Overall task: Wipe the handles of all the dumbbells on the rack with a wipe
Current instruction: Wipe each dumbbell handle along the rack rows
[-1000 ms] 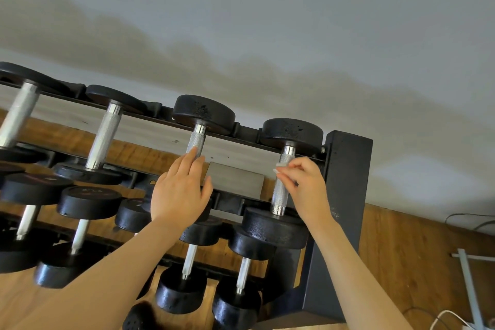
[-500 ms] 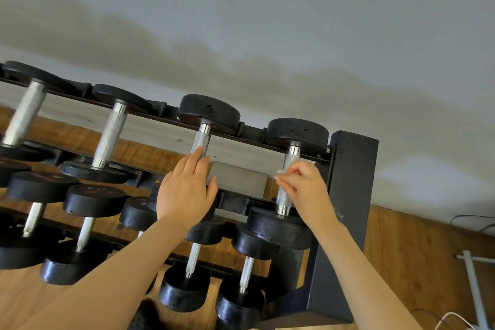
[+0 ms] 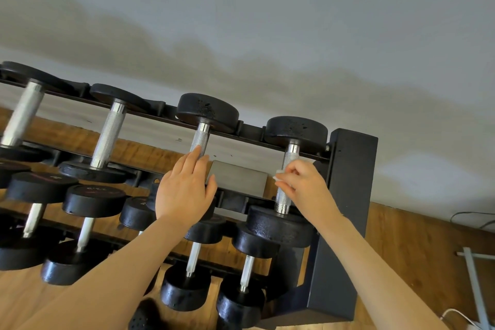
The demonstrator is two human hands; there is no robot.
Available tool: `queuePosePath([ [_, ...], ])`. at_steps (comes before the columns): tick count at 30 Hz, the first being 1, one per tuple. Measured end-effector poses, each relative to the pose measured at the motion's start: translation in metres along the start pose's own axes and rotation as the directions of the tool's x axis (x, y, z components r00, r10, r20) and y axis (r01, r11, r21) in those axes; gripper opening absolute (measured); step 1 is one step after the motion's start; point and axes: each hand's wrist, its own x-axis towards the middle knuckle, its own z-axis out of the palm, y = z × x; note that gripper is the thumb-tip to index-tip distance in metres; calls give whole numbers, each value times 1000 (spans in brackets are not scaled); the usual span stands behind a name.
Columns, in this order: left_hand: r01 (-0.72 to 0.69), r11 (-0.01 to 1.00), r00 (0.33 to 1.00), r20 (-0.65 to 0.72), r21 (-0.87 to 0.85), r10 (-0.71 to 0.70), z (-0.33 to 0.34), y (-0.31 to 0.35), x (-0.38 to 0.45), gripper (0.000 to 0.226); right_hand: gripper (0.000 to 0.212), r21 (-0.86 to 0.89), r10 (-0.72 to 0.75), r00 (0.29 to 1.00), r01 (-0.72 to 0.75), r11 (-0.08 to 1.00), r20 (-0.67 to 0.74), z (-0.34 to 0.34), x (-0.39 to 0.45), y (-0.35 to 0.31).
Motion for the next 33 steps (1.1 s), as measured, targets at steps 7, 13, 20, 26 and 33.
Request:
queuePosePath([
  [7, -2, 1000, 1000, -2, -3, 2, 0, 0, -1, 43, 32, -65, -114, 993, 115, 991, 10, 0, 17, 14],
  [13, -3, 1000, 1000, -9, -8, 3, 0, 0, -1, 43, 35, -60, -270, 955, 278, 959, 121, -4, 2, 23],
  [20, -8, 1000, 1000, -12, -13, 8, 1, -1, -1, 44, 34, -77, -265, 962, 270, 960, 65, -2, 11, 26],
  [26, -5, 1000, 1000, -4, -9, 5, 0, -1, -2, 46, 20, -40, -326, 939, 332, 942, 109, -2, 2, 19],
  [33, -1, 1000, 1000, 1, -6, 1, 0, -1, -1, 46, 18, -5, -238, 966, 240, 971, 103, 2, -2, 12],
])
